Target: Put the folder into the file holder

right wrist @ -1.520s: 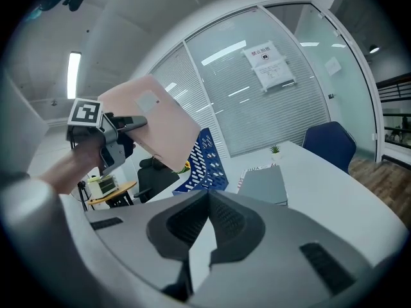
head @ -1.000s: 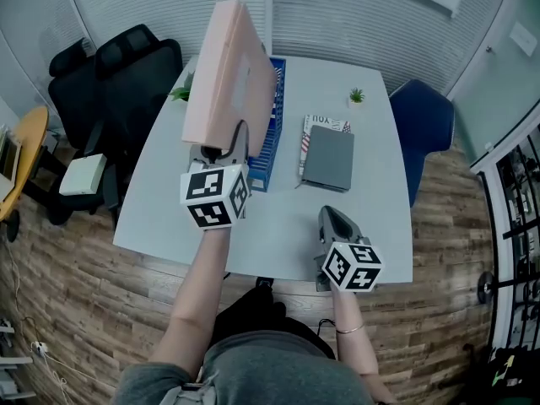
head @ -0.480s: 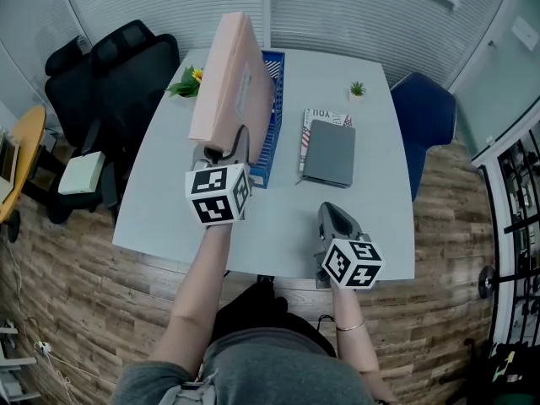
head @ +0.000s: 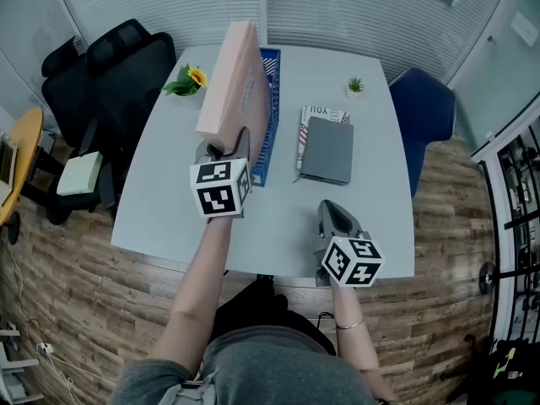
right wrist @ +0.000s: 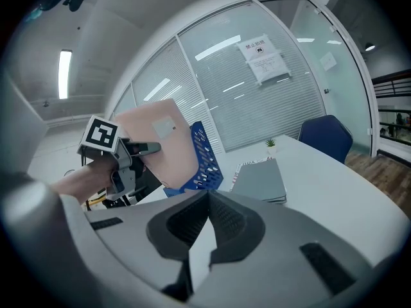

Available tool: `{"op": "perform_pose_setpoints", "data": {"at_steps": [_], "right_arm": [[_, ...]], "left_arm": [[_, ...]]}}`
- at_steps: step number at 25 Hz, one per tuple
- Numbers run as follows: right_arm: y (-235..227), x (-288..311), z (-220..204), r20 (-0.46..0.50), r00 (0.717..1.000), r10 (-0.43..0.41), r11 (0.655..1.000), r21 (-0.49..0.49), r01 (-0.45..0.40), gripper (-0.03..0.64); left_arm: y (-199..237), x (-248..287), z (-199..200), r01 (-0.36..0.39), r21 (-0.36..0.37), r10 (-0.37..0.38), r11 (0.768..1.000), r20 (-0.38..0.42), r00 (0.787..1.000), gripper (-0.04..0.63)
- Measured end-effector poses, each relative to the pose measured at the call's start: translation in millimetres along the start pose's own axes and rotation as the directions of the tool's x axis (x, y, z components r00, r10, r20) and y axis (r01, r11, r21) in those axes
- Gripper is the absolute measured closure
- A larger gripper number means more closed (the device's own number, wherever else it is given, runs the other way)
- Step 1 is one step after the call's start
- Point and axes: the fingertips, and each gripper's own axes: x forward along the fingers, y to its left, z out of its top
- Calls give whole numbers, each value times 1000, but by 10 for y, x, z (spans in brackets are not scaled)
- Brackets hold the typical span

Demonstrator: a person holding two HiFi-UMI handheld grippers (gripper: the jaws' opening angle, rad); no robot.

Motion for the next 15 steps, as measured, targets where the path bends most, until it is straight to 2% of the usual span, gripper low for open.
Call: {"op": "perform_pose_setpoints", "data": {"at_steps": [15], "right_arm": [[-29,-22,-33,-4,1000,-6,1000,12,6,611]], "left_arm": [[-63,215,-224,6,5,-6,1000,-111,994,439]]}}
